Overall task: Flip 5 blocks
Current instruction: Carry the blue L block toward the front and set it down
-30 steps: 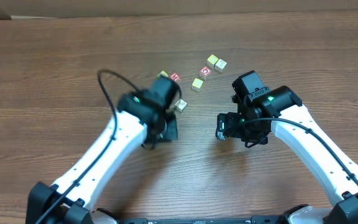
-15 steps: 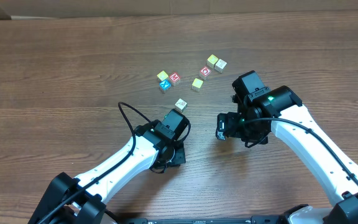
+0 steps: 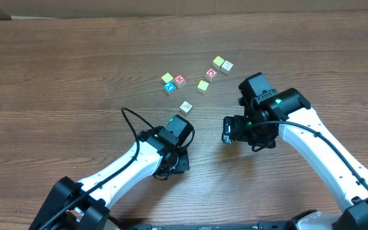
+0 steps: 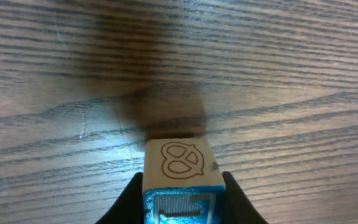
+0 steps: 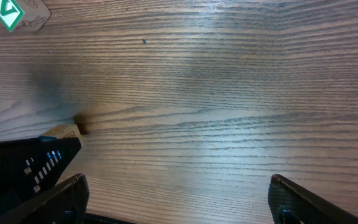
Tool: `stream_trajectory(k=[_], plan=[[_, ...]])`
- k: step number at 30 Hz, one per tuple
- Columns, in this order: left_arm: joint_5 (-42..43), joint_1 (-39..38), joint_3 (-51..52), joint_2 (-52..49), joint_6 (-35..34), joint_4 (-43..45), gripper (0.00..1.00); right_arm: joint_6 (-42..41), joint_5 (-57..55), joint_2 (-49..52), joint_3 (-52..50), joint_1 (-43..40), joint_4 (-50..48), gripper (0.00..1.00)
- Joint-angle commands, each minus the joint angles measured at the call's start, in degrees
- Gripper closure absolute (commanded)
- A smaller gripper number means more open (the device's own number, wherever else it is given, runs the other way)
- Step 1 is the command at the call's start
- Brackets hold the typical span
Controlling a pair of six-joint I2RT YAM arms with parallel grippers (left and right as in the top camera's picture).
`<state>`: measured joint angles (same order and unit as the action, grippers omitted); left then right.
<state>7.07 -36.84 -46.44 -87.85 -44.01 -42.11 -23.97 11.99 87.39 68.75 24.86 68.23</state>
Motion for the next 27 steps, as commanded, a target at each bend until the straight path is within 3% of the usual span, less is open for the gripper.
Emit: stream_trajectory(k=[1, 14, 27], plan=[[0.4, -0.4, 0.4, 1.0, 0.2, 0.4, 0.80, -0.3, -0.4, -0.2, -0.3, 0.3, 0.0, 0.07], [0.5, -0.4, 0.4, 1.0, 0.1, 0.9, 0.66, -0.3, -0.4, -0.2, -0.3, 0.3, 0.1, 0.07], [-0.3, 1.6, -2.4, 1.0, 2.4, 4.9, 0.60, -0.3, -0.4, -0.2, -0.3, 0.3, 0.0, 0.05]])
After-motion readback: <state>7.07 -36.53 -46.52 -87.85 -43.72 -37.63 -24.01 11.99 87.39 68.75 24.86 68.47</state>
